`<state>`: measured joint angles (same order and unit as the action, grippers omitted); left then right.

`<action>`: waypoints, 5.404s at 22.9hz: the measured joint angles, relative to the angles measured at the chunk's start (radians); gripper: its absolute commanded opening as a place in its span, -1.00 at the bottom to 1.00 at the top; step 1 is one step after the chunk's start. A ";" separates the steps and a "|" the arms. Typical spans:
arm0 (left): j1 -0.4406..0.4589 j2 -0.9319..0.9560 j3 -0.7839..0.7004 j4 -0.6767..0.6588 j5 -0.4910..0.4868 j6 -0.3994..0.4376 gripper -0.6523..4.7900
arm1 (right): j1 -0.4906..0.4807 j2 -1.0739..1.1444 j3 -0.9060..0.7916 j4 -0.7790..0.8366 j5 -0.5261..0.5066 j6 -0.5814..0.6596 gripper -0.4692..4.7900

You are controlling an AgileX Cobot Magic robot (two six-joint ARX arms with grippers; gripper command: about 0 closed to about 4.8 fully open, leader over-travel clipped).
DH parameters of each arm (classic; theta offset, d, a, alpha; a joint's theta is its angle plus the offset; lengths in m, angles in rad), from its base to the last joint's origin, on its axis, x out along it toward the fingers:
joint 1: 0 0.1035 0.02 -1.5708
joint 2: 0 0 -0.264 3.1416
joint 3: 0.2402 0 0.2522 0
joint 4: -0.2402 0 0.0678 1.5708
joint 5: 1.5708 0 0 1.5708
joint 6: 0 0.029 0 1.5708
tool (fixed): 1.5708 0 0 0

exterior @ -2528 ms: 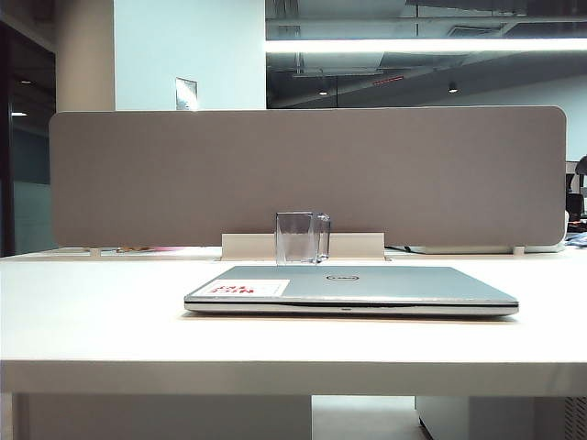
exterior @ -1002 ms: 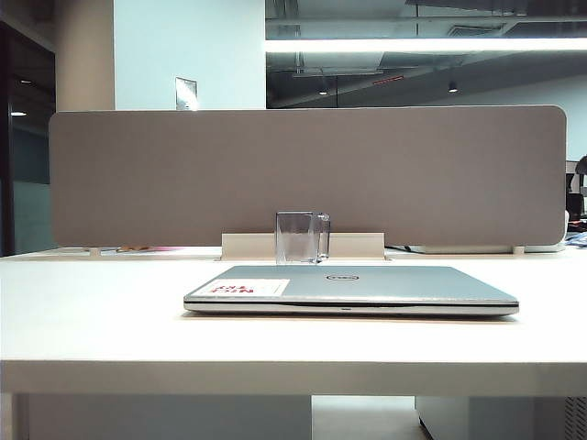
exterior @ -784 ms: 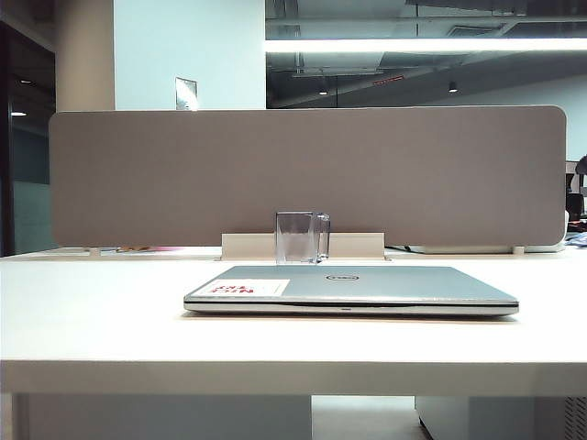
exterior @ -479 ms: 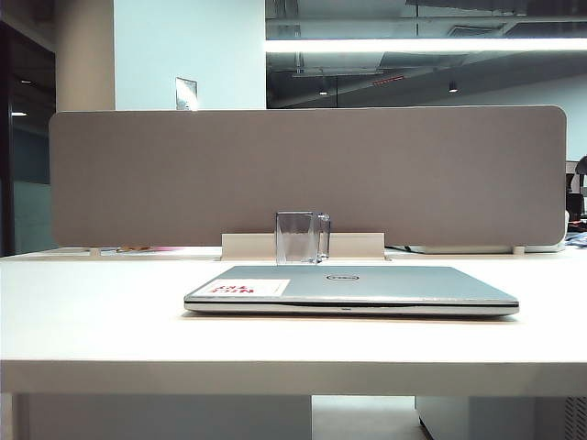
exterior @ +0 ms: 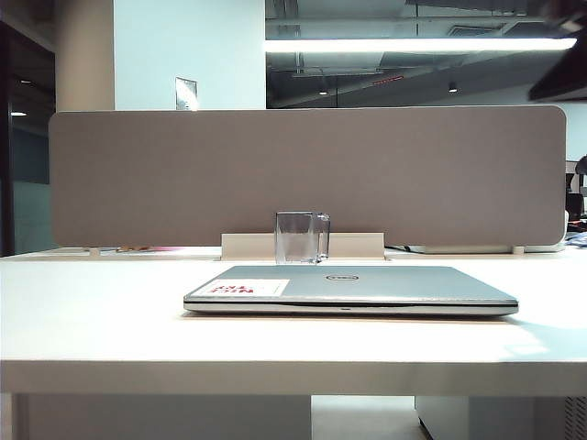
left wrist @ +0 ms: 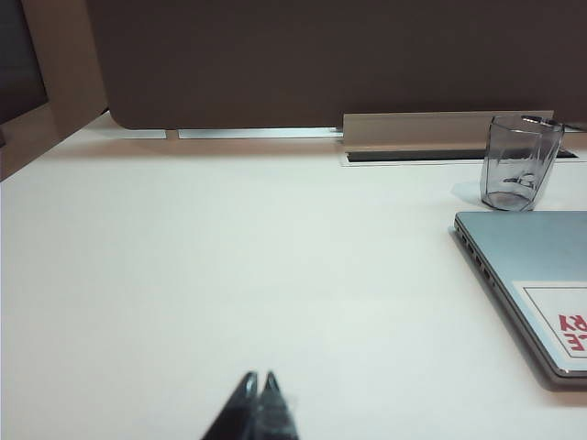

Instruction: Pick up the water cup and place it on the right side of the laptop.

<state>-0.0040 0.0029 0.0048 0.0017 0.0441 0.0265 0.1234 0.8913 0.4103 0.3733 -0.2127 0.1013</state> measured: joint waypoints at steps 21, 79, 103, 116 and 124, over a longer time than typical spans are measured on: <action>0.000 0.001 0.000 -0.029 0.000 0.000 -0.77 | 0.066 0.836 0.576 0.242 -0.053 -0.002 -0.86; 0.000 0.000 0.000 -0.029 0.000 0.000 -0.77 | 0.140 1.749 1.658 -0.011 0.003 -0.151 -0.26; 0.000 0.000 0.000 -0.029 0.000 0.000 -0.77 | 0.153 1.793 1.657 0.171 0.000 -0.147 -0.62; 0.000 0.000 0.000 -0.029 0.000 0.000 -0.77 | 0.154 1.793 1.656 0.201 0.000 -0.144 -0.83; 0.000 0.000 0.000 -0.029 0.000 0.000 -0.77 | 0.154 1.781 1.655 0.180 0.000 -0.135 -0.83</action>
<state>-0.0040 0.0029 0.0048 -0.0273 0.0437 0.0265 0.2771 2.6720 2.0651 0.5529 -0.2127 -0.0334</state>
